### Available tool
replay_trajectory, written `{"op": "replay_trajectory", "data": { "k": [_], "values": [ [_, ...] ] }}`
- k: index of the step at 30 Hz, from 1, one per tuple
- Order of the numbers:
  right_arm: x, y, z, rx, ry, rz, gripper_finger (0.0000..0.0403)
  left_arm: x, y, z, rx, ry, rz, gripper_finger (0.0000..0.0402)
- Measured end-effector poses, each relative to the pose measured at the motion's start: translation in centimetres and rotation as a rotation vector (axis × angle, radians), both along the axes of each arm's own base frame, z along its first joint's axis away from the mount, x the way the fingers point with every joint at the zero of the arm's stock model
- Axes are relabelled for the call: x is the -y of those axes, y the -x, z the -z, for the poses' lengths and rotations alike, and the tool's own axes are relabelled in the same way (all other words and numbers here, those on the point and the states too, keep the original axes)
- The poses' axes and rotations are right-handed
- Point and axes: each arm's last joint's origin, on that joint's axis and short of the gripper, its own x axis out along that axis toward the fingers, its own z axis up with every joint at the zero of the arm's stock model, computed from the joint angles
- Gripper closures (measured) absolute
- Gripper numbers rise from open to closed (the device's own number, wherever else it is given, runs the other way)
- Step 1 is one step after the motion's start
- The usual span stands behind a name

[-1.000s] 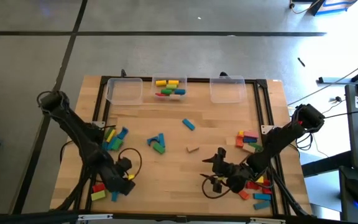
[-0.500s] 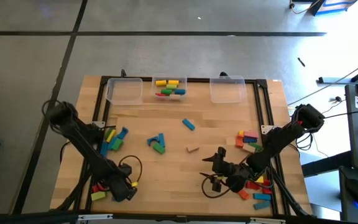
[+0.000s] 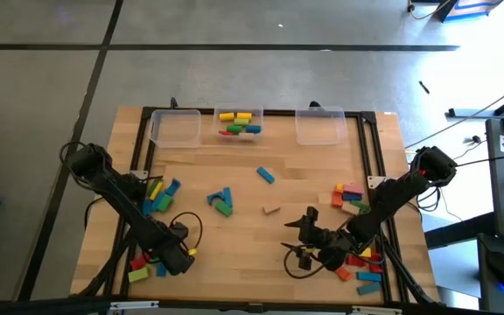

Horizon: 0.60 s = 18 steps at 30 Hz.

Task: Sort blocks by size
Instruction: Put the blue cylindrical block into the middle transparent bin

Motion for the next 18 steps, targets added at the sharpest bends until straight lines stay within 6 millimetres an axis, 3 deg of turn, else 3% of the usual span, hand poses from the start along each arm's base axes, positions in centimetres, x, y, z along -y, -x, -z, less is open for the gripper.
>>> {"op": "replay_trajectory", "data": {
  "k": [6, 14, 18],
  "values": [
    [0.01, 0.00, -0.02, 0.005, -0.004, 0.010, 0.0123, -0.39, -0.25, 0.17, 0.035, -0.034, 0.035, 0.0199],
    [0.00, 0.01, -0.01, 0.007, -0.019, 0.018, 0.0123, -0.81, -0.72, 0.14, 0.054, -0.046, 0.092, 0.0284],
    [0.00, 0.01, -0.01, 0.007, -0.019, 0.018, 0.0123, -0.65, -0.90, 0.50, 0.054, -0.055, 0.116, 0.0288]
  ]
}}
